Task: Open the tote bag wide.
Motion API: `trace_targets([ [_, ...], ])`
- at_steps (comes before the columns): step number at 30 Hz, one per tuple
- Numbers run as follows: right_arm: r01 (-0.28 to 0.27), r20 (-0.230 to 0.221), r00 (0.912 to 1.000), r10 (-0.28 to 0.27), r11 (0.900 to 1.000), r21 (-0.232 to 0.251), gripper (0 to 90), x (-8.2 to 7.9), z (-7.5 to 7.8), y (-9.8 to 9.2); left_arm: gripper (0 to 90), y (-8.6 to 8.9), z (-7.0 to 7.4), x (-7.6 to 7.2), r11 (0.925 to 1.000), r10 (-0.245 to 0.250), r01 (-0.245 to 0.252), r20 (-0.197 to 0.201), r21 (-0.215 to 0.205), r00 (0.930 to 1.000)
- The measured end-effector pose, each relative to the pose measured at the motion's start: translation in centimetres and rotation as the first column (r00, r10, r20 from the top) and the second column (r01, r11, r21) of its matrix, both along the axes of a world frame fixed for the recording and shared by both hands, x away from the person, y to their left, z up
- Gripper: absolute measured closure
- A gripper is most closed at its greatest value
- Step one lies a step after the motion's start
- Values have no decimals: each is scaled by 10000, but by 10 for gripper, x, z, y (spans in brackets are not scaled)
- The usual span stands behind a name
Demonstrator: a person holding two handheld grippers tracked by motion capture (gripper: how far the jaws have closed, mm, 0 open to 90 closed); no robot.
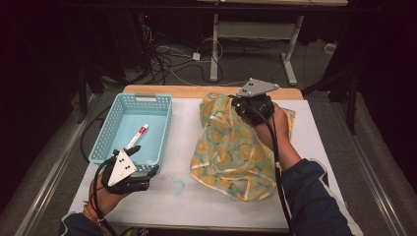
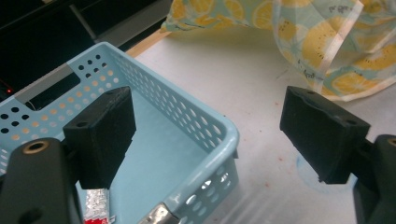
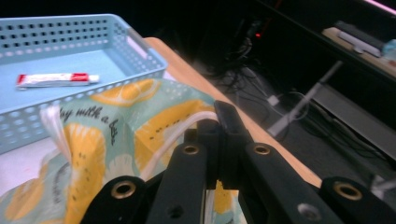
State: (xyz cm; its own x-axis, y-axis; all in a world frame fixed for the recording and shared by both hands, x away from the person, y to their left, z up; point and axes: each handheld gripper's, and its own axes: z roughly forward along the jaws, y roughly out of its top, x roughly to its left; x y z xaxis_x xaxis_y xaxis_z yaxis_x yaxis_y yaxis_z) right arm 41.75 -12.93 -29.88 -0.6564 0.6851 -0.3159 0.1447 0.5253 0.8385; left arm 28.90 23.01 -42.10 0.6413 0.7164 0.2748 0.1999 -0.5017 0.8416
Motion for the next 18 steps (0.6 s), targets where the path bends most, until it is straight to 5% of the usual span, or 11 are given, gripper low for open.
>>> trace_targets([
  [3, 359, -83, 9993, -355, 9983, 468, 900, 7, 5, -9, 182, 0, 2, 2, 9999, 108, -108, 71, 119, 9999],
  [9, 1044, -285, 9943, -1026, 9922, 679, 900, 16, 3, -26, 183, 1, 3, 4, 9998, 112, -114, 100, 163, 9999],
  [18, 880, -1013, 9912, -852, 9959, 229, 900, 18, -39, -34, 184, -3, -2, 2, 9992, -51, 52, -37, 390, 10000],
])
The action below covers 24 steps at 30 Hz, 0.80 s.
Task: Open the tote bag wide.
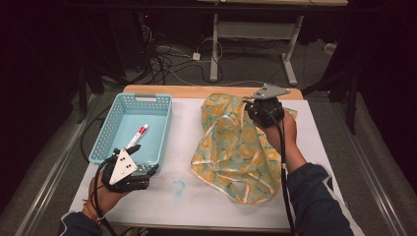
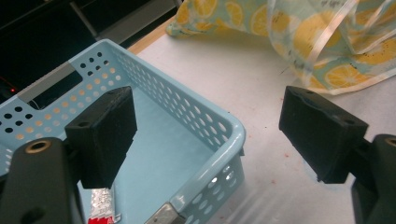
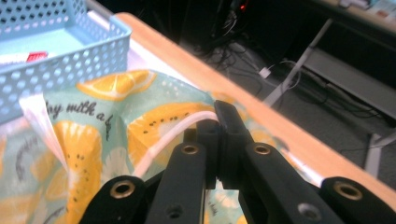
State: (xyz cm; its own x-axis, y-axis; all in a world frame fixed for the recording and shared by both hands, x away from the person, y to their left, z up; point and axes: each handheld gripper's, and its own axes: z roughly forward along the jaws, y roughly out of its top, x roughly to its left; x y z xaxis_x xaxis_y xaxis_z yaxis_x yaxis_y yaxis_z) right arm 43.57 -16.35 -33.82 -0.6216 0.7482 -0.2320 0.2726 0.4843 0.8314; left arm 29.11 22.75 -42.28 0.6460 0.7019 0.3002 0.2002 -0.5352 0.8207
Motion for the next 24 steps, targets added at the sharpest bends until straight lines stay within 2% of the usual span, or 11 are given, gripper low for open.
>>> trace_targets([
  [4, -221, -168, 9996, 219, 9997, -133, 861, -5, -15, 0, 184, -4, -2, -2, 9998, -137, 138, -57, 118, 9999],
  [5, -311, -298, 9991, 304, 9993, -227, 820, -8, -22, -2, 184, -5, -3, -2, 9997, -181, 182, -73, 145, 9998],
  [8, -376, -327, 9988, 369, 9991, -198, 820, -12, -28, -4, 184, -8, -5, -3, 9992, -305, 308, -146, 263, 9994],
  [10, -519, -337, 9981, 514, 9986, -138, 702, -19, -34, -6, 184, -11, -6, -4, 9987, -378, 384, -189, 328, 9991],
  [13, -621, -317, 9976, 615, 9979, -169, 653, -26, -38, -7, 184, -14, -8, -6, 9980, -487, 497, -238, 402, 9985],
  [14, -649, -311, 9974, 645, 9978, -113, 624, -29, -39, -9, 184, -15, -8, -6, 9977, -514, 524, -237, 425, 9984],
  [15, -789, -223, 9966, 788, 9969, -44, 531, -37, -41, -13, 184, -15, -8, -7, 9977, -540, 550, -239, 409, 9983],
  [19, -910, -54, 9958, 912, 9954, 303, 461, -50, -41, -20, 184, -17, -9, -7, 9973, -590, 601, -270, 422, 9979],
  [21, -1150, 135, 9933, 1146, 9926, 394, 396, -67, -42, -25, 184, -17, -9, -8, 9973, -601, 612, -280, 399, 9978],
  [23, -1222, 177, 9924, 1216, 9916, 416, 382, -73, -43, -26, 184, -16, -9, -8, 9970, -624, 637, -290, 431, 9976],
  [24, -1452, 164, 9894, 1446, 9880, 533, 364, -85, -46, -31, 184, -17, -9, -9, 9970, -637, 649, -287, 429, 9976],
])
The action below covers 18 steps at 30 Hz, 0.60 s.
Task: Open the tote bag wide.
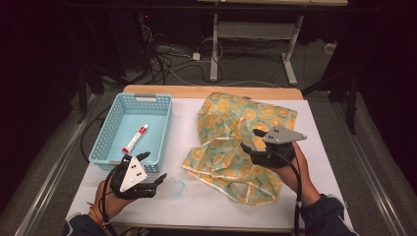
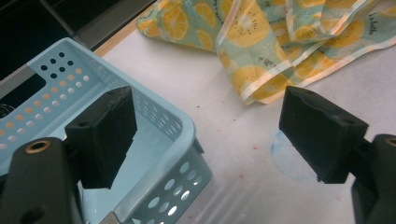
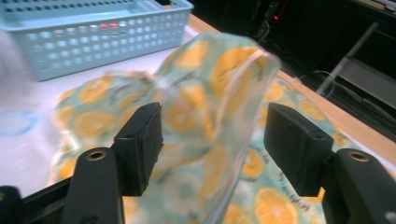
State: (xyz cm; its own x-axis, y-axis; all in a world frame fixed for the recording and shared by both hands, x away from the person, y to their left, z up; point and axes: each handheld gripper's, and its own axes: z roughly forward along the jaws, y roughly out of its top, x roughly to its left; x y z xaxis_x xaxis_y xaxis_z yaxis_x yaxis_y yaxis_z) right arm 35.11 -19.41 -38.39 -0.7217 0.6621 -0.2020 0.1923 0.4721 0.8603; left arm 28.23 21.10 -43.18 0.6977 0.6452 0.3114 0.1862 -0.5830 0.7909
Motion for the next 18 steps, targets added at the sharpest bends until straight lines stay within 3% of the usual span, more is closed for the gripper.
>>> trace_targets([
  [5, -219, -119, 9997, 221, 9996, 160, 317, -20, -6, -11, 184, 1, 0, -4, 10000, -70, 71, 55, -63, 10000],
  [7, -388, -323, 9987, 397, 9989, 276, 288, -34, -15, -16, 184, 1, -1, -5, 10000, -84, 84, 38, -33, 10000],
  [10, -496, -297, 9984, 486, 9983, -317, 250, -42, -23, -14, 184, 0, -2, -6, 9999, -122, 122, 22, -29, 9999],
  [11, -785, -656, 9950, 752, 9957, -498, 239, -47, -34, -12, 184, -1, -2, -7, 9999, -151, 151, 33, -5, 9999],
  [12, -785, -656, 9950, 752, 9957, -498, 239, -47, -34, -12, 184, -1, -3, -7, 9998, -180, 180, 17, 45, 9998],
  [13, -746, -792, 9947, 657, 9906, -1145, 196, -48, -44, -8, 183, -2, -3, -8, 9998, -187, 187, 14, 73, 9998],
  [14, -743, -870, 9942, 627, 9878, -1370, 188, -46, -49, -7, 184, -2, -3, -8, 9998, -192, 192, 6, 72, 9998],
  [18, -848, -1003, 9925, 700, 9847, -1519, 252, -42, -59, -4, 184, -3, -4, -8, 9996, -232, 232, -7, 132, 9997],
])
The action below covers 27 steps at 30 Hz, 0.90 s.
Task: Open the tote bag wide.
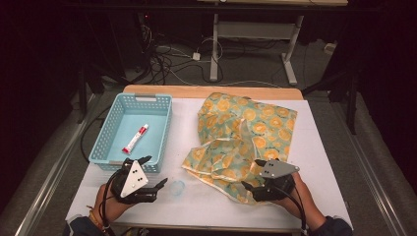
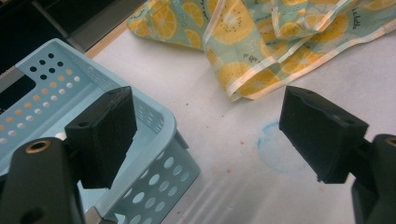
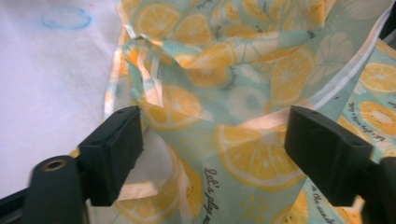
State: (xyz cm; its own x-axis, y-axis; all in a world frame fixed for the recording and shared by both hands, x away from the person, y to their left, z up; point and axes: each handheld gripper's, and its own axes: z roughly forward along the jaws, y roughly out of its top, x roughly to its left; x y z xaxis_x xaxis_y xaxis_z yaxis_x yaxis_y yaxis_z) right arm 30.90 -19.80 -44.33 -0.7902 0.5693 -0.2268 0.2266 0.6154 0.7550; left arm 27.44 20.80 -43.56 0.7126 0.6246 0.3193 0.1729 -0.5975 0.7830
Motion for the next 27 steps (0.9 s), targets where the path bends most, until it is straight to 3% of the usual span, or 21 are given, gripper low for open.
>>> trace_targets([
  [1, -178, -209, 9996, 173, 9995, -274, 355, 3, -7, 3, 184, 0, 0, 0, 10000, -2, 2, -6, -2, 10000],
  [3, -434, -382, 9984, 417, 9981, -442, 474, 4, -12, 7, 184, 1, 0, 1, 10000, 9, -9, -18, -24, 10000],
  [4, -434, -382, 9984, 417, 9981, -442, 474, 4, -12, 7, 184, 1, 0, 1, 10000, 15, -15, -21, -16, 10000],
  [5, -461, -357, 9984, 440, 9972, -585, 545, 5, -13, 9, 184, 1, -1, 2, 10000, 13, -13, -38, -22, 10000],
  [7, -670, -499, 9968, 630, 9944, -815, 567, 7, -15, 12, 184, 0, -1, 2, 10000, 5, -5, -35, -8, 10000],
  [10, -874, -570, 9950, 823, 9916, -951, 691, 9, -16, 16, 184, -1, -1, 2, 10000, -14, 14, -44, -5, 10000],
  [12, -909, -599, 9946, 851, 9907, -1016, 852, 11, -18, 19, 184, -1, -1, 2, 10000, -23, 23, -39, 23, 10000],
  [15, -914, -504, 9950, 863, 9898, -1096, 890, 13, -16, 21, 184, 0, -1, 3, 10000, -24, 24, -21, 38, 10000],
  [17, -1246, -345, 9920, 1214, 9856, -1146, 788, 11, -10, 23, 184, 0, 0, 3, 10000, -10, 10, -18, 1, 10000],
  [18, -1246, -345, 9920, 1214, 9856, -1146, 788, 11, -10, 23, 184, 0, 0, 3, 10000, 2, -2, -13, 2, 10000],
  [23, -1571, -220, 9876, 1557, 9836, -890, 491, 6, -2, 32, 184, 0, 0, 4, 10000, -14, 14, -47, -18, 10000],
  [25, -1763, -523, 9837, 1718, 9794, -988, 455, 8, -7, 37, 184, -1, 0, 3, 10000, -52, 52, -41, 24, 10000],
  [27, -1936, -890, 9792, 1823, 9709, -1408, 443, 14, -17, 44, 184, -1, -1, 3, 10000, -68, 68, -60, 27, 10000],
])
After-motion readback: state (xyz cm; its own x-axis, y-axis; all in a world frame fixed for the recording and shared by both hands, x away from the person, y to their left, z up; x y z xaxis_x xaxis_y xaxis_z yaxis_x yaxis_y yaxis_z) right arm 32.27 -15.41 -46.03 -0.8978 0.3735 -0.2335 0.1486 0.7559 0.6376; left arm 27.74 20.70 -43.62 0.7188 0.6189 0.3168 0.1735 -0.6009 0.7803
